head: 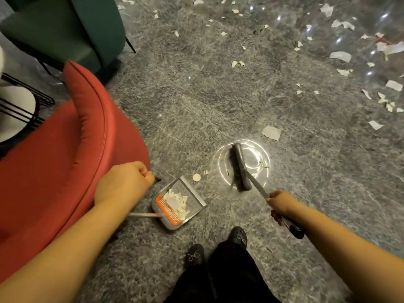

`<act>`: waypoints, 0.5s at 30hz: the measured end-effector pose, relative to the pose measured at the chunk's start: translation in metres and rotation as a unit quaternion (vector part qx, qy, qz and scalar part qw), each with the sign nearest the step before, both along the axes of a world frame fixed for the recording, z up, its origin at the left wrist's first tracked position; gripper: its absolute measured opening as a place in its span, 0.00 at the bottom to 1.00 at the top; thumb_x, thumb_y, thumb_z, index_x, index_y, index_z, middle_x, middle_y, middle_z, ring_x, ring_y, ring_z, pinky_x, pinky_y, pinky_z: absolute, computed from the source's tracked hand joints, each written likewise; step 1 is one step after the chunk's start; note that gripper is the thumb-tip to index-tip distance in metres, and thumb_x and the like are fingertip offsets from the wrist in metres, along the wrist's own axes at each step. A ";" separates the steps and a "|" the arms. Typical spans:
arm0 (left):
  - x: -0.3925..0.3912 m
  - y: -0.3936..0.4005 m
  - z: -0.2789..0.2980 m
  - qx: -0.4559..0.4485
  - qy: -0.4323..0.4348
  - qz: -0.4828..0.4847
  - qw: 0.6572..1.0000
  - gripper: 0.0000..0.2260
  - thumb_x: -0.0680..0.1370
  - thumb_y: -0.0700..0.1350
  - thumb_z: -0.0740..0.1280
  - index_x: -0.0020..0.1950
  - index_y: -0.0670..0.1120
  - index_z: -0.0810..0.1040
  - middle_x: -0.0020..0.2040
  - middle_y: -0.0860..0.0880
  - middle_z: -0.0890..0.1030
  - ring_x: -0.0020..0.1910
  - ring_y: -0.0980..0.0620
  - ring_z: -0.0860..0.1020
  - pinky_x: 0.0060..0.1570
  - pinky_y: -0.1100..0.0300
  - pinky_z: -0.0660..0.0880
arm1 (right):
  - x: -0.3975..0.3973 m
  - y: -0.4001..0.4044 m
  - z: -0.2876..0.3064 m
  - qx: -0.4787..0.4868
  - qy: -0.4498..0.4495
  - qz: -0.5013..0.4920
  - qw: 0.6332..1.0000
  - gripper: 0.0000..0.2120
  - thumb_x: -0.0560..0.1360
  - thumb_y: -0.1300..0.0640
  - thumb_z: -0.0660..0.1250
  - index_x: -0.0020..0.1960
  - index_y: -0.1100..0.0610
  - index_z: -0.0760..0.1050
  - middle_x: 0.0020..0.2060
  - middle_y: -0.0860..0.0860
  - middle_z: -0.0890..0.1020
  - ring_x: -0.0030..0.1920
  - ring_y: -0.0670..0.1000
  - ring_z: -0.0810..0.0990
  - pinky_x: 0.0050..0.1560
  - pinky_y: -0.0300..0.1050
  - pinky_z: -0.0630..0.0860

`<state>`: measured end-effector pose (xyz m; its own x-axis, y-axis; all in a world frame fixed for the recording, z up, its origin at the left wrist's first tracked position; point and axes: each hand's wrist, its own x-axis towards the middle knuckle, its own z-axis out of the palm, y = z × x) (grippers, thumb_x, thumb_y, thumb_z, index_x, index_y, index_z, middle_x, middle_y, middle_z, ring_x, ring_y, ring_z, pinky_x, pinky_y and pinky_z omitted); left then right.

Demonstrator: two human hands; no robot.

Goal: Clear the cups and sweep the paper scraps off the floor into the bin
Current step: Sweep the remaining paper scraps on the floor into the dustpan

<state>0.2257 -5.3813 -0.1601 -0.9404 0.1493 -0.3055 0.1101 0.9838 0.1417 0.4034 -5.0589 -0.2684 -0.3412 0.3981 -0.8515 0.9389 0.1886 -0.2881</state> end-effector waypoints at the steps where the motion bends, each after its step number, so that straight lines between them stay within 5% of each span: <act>1: -0.001 0.002 -0.001 -0.003 0.000 0.000 1.000 0.08 0.76 0.55 0.65 0.40 0.53 0.77 0.45 0.47 0.84 0.47 0.41 0.79 0.42 0.56 0.71 | -0.006 0.003 -0.002 0.009 -0.012 0.042 0.999 0.10 0.80 0.62 0.58 0.59 0.65 0.70 0.26 0.59 0.74 0.23 0.55 0.73 0.25 0.44 0.71; 13: 0.005 0.006 0.000 -0.021 0.005 0.017 1.000 0.08 0.76 0.55 0.65 0.43 0.53 0.79 0.45 0.47 0.83 0.47 0.41 0.79 0.40 0.57 0.70 | -0.038 -0.056 0.014 0.008 -0.060 0.375 0.925 0.16 0.80 0.55 0.59 0.66 0.58 0.67 0.52 0.56 0.79 0.39 0.54 0.77 0.40 0.44 0.74; 15: 0.006 0.005 0.001 -0.013 0.006 0.015 1.000 0.08 0.76 0.55 0.65 0.43 0.52 0.79 0.45 0.47 0.83 0.46 0.41 0.79 0.40 0.57 0.68 | -0.032 -0.072 0.018 -0.017 -0.050 0.382 0.923 0.16 0.80 0.56 0.59 0.67 0.58 0.68 0.42 0.54 0.78 0.32 0.50 0.73 0.32 0.39 0.71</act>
